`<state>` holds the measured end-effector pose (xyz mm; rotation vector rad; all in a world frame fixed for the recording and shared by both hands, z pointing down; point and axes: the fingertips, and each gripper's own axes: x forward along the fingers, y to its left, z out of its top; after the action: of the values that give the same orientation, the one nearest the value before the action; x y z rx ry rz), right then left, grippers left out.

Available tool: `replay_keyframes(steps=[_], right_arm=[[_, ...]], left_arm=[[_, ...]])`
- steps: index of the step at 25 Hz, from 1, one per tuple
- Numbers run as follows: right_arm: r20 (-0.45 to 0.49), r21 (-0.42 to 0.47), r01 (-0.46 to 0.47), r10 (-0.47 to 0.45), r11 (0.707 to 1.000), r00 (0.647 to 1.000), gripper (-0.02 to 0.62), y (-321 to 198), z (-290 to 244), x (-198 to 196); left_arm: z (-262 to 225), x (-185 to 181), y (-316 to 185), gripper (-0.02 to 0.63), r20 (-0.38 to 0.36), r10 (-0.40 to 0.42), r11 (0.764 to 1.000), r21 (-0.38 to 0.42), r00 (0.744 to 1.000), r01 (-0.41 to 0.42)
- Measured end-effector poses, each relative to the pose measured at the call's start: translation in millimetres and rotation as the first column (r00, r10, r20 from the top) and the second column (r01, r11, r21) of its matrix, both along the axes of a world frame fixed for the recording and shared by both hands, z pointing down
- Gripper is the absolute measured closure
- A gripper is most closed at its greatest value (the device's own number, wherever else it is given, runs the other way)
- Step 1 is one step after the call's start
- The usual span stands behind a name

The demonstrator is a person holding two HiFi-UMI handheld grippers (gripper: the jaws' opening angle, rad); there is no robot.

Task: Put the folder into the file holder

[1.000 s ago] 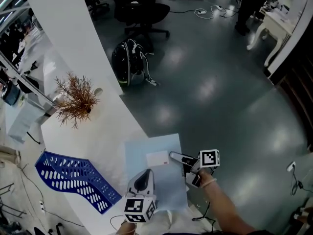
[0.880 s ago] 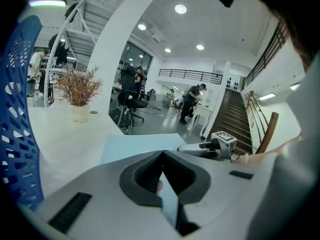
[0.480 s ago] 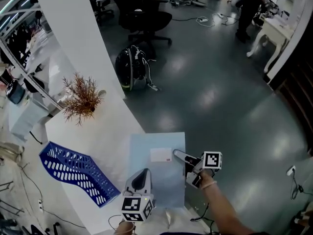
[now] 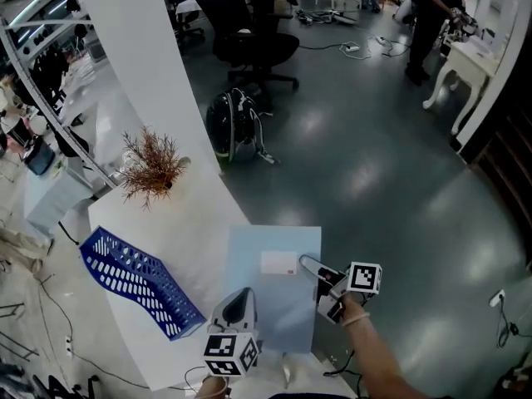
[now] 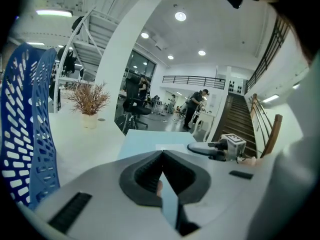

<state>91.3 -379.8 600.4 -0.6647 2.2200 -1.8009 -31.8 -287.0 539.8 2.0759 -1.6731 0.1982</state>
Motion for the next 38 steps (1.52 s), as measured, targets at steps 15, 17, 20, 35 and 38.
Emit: replay_keyframes(steps=[15,17,20,35,38], right_arm=[[0.026,0.036,-0.054,0.053,0.998,0.998,0.449,40.5,-34.4,19.5],[0.031,0.047,-0.061,0.060,0.997,0.998,0.449,45.1,-38.5,23.0],[0.032,0.051,-0.083,0.082,0.995,0.996,0.449,54.0,-40.4,27.3],[0.035,0.141,-0.164,0.160,0.976,0.986,0.449,65.4,-94.8,37.4],[0.036,0.171,-0.173,0.169,0.970,0.985,0.449,66.7,-104.9,33.9]], left_arm=[[-37.3,3.9,45.9,0.601,0.037,-0.060,0.998,0.038,0.998,0.058],[-42.0,5.0,53.1,0.601,0.043,-0.070,0.997,0.047,0.997,0.068],[-42.9,5.3,65.8,0.601,0.050,-0.083,0.995,0.055,0.995,0.080],[-68.2,-10.9,99.0,0.601,0.071,-0.167,0.983,0.091,0.983,0.160],[-69.4,-19.3,102.7,0.601,0.074,-0.173,0.982,0.095,0.982,0.166]])
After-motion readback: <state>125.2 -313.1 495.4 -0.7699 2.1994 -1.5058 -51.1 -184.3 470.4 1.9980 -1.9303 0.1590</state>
